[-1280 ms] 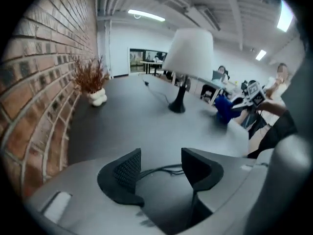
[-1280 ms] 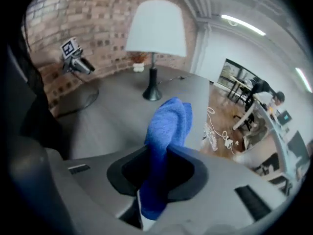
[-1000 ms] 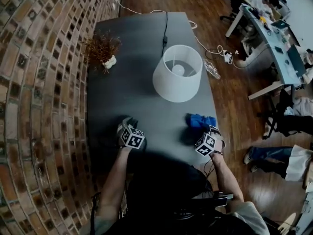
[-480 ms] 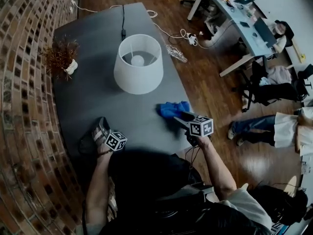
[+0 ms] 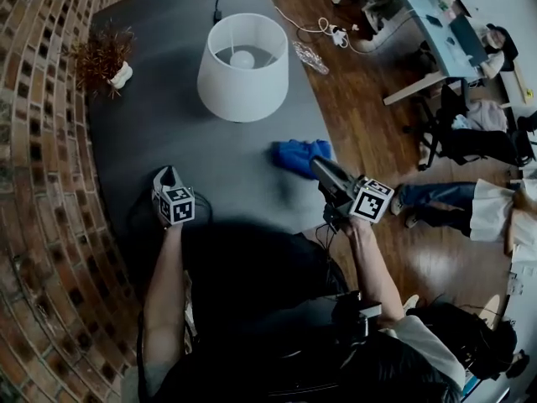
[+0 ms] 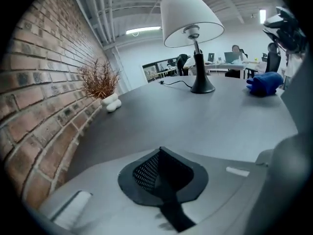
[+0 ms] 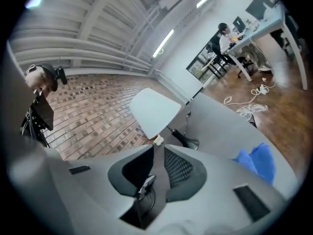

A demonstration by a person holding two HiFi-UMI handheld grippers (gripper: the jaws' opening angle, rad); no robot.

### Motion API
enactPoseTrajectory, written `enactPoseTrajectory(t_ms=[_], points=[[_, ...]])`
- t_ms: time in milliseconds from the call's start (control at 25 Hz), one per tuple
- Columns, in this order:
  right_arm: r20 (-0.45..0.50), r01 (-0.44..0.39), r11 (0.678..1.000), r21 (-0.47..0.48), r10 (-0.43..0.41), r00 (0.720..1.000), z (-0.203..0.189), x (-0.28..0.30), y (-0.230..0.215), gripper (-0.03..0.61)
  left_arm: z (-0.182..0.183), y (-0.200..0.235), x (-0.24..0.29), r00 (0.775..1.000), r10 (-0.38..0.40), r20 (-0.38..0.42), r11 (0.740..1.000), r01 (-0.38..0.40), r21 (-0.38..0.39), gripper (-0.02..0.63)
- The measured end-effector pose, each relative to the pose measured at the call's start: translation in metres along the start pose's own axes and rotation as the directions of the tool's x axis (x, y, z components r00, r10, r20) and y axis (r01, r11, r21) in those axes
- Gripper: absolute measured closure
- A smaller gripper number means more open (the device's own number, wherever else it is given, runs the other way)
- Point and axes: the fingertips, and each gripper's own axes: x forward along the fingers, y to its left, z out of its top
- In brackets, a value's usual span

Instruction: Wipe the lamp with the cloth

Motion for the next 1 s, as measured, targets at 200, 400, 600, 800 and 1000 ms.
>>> enactPoseTrajectory(t_ms=[200,400,600,800,1000], points=[[-0.057,-0.02,0.998,-0.056,0.016,0.998,-0.005,0.013,0.021,0.514,-0.005,0.002,0.0,1.0,-0.025,0.004,0.999,0.025,-0.033,0.614],[-0.087,-0.019,0.997,-0.078,0.013,0.996,-0.008,0.018,0.025,0.514,-0.012,0.001,0.002,0.998,-0.055,-0.009,0.996,0.054,-0.077,0.614],[-0.102,-0.02,0.996,-0.089,0.011,0.995,-0.01,0.021,0.027,0.514,-0.011,0.001,0.002,0.998,-0.056,-0.011,0.995,0.055,-0.078,0.614],[-0.111,-0.02,0.995,-0.101,0.008,0.994,-0.011,0.023,0.031,0.514,-0.011,0.001,0.0,0.998,-0.068,-0.017,0.994,0.066,-0.087,0.612],[-0.112,-0.017,0.994,-0.111,0.004,0.994,-0.011,0.023,0.032,0.514,-0.014,0.001,0.0,0.998,-0.068,-0.013,0.993,0.067,-0.096,0.612]])
